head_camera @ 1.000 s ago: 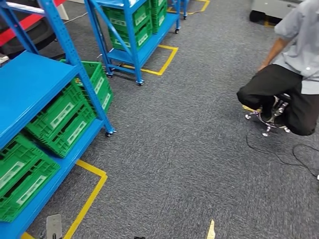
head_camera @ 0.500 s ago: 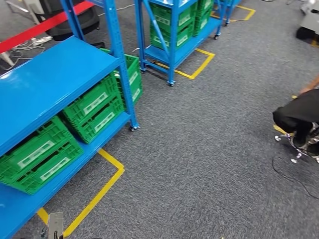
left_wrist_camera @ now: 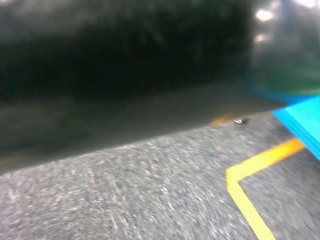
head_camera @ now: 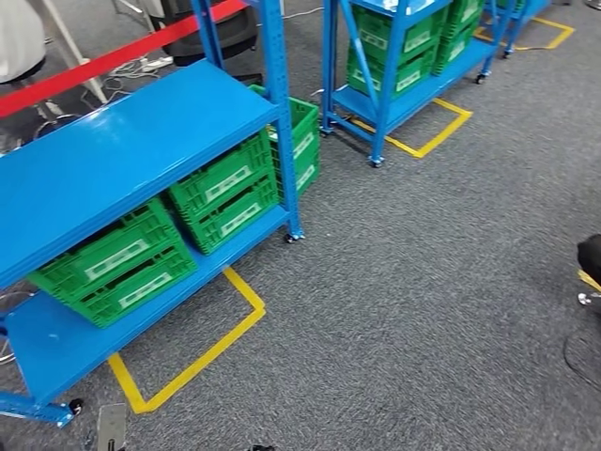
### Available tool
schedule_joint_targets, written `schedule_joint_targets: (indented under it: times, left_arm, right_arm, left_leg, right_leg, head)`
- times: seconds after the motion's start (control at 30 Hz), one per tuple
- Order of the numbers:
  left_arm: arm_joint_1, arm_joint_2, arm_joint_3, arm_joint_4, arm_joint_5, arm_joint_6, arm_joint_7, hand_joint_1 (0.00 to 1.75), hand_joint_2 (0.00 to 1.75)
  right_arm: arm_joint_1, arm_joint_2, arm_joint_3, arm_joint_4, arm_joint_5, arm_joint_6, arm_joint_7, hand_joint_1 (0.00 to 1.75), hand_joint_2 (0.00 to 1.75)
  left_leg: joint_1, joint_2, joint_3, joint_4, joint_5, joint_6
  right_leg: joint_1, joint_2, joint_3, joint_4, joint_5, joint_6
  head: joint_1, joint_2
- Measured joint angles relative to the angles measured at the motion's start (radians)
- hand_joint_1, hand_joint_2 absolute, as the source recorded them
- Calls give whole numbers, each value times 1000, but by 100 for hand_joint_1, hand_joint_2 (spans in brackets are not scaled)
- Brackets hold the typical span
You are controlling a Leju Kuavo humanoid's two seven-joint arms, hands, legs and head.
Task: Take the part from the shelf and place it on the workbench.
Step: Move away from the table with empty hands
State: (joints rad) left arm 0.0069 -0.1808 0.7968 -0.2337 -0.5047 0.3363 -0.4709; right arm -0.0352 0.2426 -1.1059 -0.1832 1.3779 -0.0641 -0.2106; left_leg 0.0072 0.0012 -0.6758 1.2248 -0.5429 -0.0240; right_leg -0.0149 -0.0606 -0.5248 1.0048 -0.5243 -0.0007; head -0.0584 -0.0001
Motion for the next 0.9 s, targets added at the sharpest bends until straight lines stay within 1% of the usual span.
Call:
schedule_joint_targets:
  times: [0.03,0.07,0.1,0.13,0.17,0.2,0.23,0.27,0.3,0.33,0.37,0.4,0.43,0.47,0.5,0.53,0.57,0.6,0.63,0.67,0.7,0.73,0.77,0.8,0.83,0.87,0.9]
  left_arm:
    - [1,0,0,0,0,0,0,0,0]
    - [0,1,0,1,-1,1,1,0,0]
    - [-3,1,0,1,-2,0,1,0,0]
    - [-5,1,0,1,-2,0,1,0,0]
    - [-5,1,0,1,-3,0,1,0,0]
    - [-3,1,0,1,-5,0,1,0,0]
    - [0,0,0,2,-6,-1,1,0,0]
    - [2,-1,0,2,-8,-1,2,0,0]
    - [1,-2,0,3,-8,-1,2,0,0]
    - [0,-3,0,3,-9,-2,2,0,0]
    - [-2,-2,0,3,-9,-2,2,0,0]
    - [-3,-3,0,3,-10,-3,3,0,0]
    - [-3,-3,0,4,-11,-4,3,0,0]
    - [-2,-4,0,4,-11,-4,3,0,0]
    - [-1,-4,0,4,-12,-4,3,0,0]
    - [-1,-4,0,4,-13,-4,3,0,0]
    - [-2,-5,0,4,-15,-4,3,0,0]
    - [-3,-5,0,4,-17,-4,3,0,0]
    - [-3,-5,0,4,-19,-4,3,0,0]
    - [-2,-5,0,4,-21,-4,3,0,0]
    - [-1,-4,0,4,-23,-4,3,0,0]
    - [2,-3,0,4,-25,-4,3,0,0]
    - [3,-3,0,4,-26,-4,3,0,0]
    - [2,-2,0,4,-28,-5,3,0,0]
    - [1,-2,0,4,-29,-6,2,0,0]
    - [-2,-3,0,4,-30,-6,2,0,0]
    - [-3,-3,0,4,-31,-7,2,0,0]
  right_arm:
    - [0,0,0,0,0,0,0,0,175]
    - [0,1,0,0,0,0,0,0,175]
    - [0,1,0,0,0,0,0,0,175]
    - [-1,1,0,0,0,0,0,0,175]
    - [-2,1,0,0,0,0,0,0,175]
    - [-5,1,0,0,0,0,0,0,175]
    - [-7,1,0,0,0,0,0,0,175]
    - [-9,1,0,0,1,-1,0,0,175]
    - [-10,1,-1,0,1,-2,0,0,175]
    - [-10,1,-1,0,1,-3,0,0,175]
    - [-9,1,-1,0,0,-4,0,0,175]
    - [-7,1,-1,0,0,-4,1,0,175]
    - [-6,1,-1,0,0,-4,1,0,175]
    - [-5,1,-1,0,0,-5,2,0,175]
    - [-4,1,-1,0,0,-5,2,0,175]
    - [-4,1,-1,0,0,-5,3,0,175]
    - [-4,1,-1,0,0,-5,4,0,175]
    - [-5,1,-1,0,0,-5,5,0,175]
    - [-5,1,-1,0,0,-6,6,0,175]
    - [-6,1,-1,0,0,-8,8,0,175]
    - [-7,1,-1,0,0,-9,10,0,175]
    - [-8,2,-2,0,1,-10,11,0,175]
    - [-9,2,-2,0,1,-10,12,0,175]
    - [-8,3,-2,0,1,-10,12,0,175]
    - [-7,3,-3,0,2,-10,13,0,175]
    - [-6,3,-3,0,2,-9,14,0,175]
    - [-4,3,-3,0,2,-9,15,0,175]
  left_leg:
    - [-2,19,34,-64,36,4]
    - [-7,46,67,-128,60,10]
    - [-12,68,90,-173,71,16]
    - [-17,83,101,-197,71,21]
    - [-20,83,103,-206,65,26]
    - [-19,71,102,-209,66,31]
    - [-17,59,104,-213,69,37]
    - [-14,47,106,-218,72,43]
    - [-10,34,108,-222,75,49]
    - [-8,21,107,-223,77,53]
    - [-7,7,107,-223,78,55]
    - [-7,-8,107,-223,78,56]
    - [-7,-24,108,-223,78,57]
    - [-7,-40,110,-223,77,56]
    - [-7,-56,112,-223,77,55]
    - [-7,-71,114,-223,75,54]
    - [-8,-84,115,-221,74,51]
    - [-9,-96,114,-219,72,46]
    - [-8,-107,111,-218,72,41]
    - [-7,-117,108,-218,73,34]
    - [-5,-128,105,-218,74,27]
    - [-4,-128,103,-217,74,21]
    - [-4,-113,97,-205,65,15]
    - [-6,-88,84,-176,45,10]
    - [-5,-57,61,-126,15,5]
    - [-4,-32,31,-63,-19,0]
    - [-2,-19,1,-1,-46,-4]
  right_leg:
    - [1,-12,5,0,-3,2]
    - [3,-24,9,1,-8,6]
    - [7,-36,10,1,-13,11]
    - [10,-47,13,1,-17,16]
    - [12,-60,17,0,-20,21]
    - [13,-73,21,-3,-22,26]
    - [12,-70,25,-2,-27,31]
    - [10,-50,19,14,-40,36]
    - [8,-21,2,50,-61,40]
    - [6,15,-27,111,-90,43]
    - [5,39,-65,183,-119,44]
    - [4,50,-101,246,-137,46]
    - [4,56,-128,284,-138,46]
    - [4,59,-137,281,-118,45]
    - [3,63,-127,239,-80,44]
    - [2,79,-103,171,-35,42]
    - [0,104,-76,102,-3,39]
    - [-2,125,-54,49,16,36]
    - [-4,142,-39,18,22,32]
    - [-3,146,-32,9,19,28]
    - [-3,135,-28,6,20,23]
    - [-3,124,-25,3,22,17]
    - [-4,112,-23,-1,24,10]
    - [-6,98,-20,-5,25,4]
    - [-5,83,-18,-6,24,-1]
    - [-5,68,-17,-7,22,-4]
    - [-4,51,-17,-7,20,-6]
  head:
    - [0,0]
    - [0,0]
    - [0,0]
    - [1,0]
    - [2,0]
    - [2,0]
    - [3,0]
    - [6,0]
    - [9,0]
    - [12,0]
    - [14,0]
    - [14,0]
    - [14,0]
    - [14,0]
    - [14,0]
    - [14,0]
    - [14,0]
    - [13,0]
    - [13,0]
    - [12,0]
    - [12,0]
    - [12,0]
    - [9,0]
    - [4,0]
    - [0,0]
    - [-4,0]
    - [-4,0]
